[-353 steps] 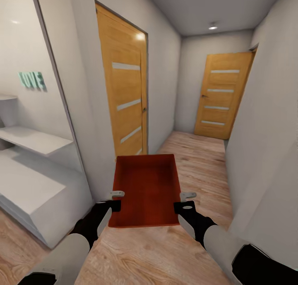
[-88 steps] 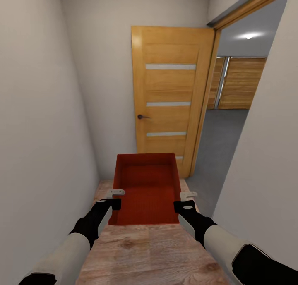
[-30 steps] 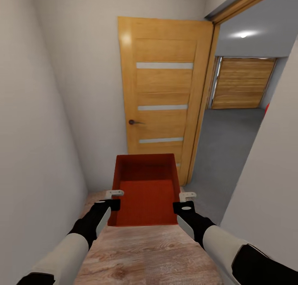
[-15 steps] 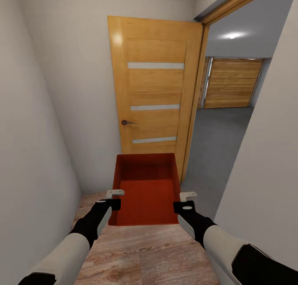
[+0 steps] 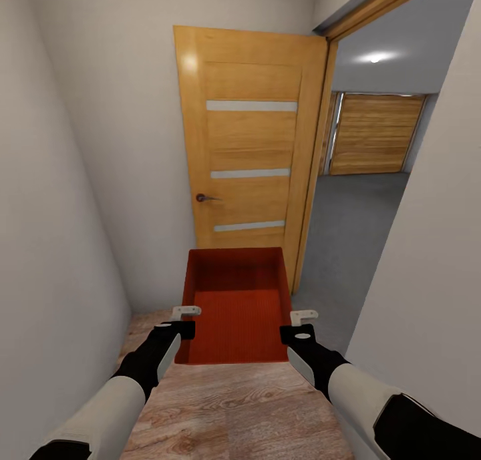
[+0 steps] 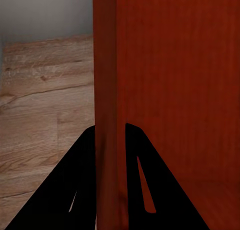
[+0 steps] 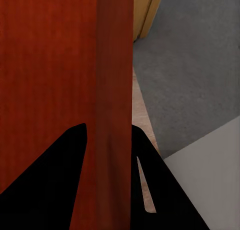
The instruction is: Move the two storage containers from the living room to the garage. In the garage, place one container on the floor and stack the other container on top of it (either order is fine).
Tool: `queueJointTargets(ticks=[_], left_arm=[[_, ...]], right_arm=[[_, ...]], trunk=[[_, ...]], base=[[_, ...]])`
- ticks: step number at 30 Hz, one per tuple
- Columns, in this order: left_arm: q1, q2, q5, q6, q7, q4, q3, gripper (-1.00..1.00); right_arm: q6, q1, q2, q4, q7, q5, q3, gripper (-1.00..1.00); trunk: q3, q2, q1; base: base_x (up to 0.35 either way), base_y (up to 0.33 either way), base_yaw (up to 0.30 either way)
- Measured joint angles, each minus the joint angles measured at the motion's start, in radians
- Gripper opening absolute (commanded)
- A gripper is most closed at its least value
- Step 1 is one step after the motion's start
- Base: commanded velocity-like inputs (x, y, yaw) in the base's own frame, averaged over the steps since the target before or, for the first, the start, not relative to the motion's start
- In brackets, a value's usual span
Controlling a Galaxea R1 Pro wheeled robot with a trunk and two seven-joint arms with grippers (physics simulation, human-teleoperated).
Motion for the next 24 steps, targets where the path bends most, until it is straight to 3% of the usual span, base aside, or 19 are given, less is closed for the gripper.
queueJointTargets(ticks=[18,24], left_arm=[[0.000,0.000,0.000,0.001,0.001,0.000,0.000,-1.00],[0.000,0.002,0.004,0.001,0.000,0.001,-0.002,-1.00]], right_arm=[[0.001,0.000,0.000,0.001,0.001,0.000,-0.001,-1.00],[0.001,0.000,0.001,-0.001,-0.002,-0.002,0.001,-1.00]], trunk=[[0.000,0.000,0.000],[0.000,0.000,0.000]], base=[[0.000,0.000,-0.001],[0.000,0.000,-0.180]])
